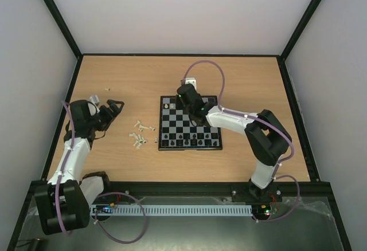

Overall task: Set up the chess pieces on the board
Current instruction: Place the chess piece on the chessboard.

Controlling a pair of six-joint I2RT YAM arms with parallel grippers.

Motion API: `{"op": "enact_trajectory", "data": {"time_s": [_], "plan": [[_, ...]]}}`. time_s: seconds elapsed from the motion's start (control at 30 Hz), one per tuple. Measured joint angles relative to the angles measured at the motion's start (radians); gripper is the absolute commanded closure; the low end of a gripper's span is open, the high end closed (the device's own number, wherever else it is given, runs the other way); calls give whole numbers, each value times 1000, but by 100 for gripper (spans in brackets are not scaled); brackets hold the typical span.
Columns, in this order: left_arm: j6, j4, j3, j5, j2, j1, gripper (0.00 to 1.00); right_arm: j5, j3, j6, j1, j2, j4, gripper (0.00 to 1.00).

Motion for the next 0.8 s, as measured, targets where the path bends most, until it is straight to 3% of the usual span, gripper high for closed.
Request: {"op": "enact_trajectory", "data": {"time_s": [0.2, 0.37, 0.57, 0.8], "plan": [[-38, 100, -44, 134, -28, -3, 4, -127, -3, 33, -13, -26, -26, 98], [-144, 254, -84, 211, -82, -119, 20, -340, 91, 141, -30, -103, -79, 98], [-214, 404, -38, 184, -146, -325, 45, -578, 161, 336, -55, -160, -18, 98], [-288, 548, -32, 115, -120, -397, 52, -762, 83, 568, -74, -160, 117, 98]]}}
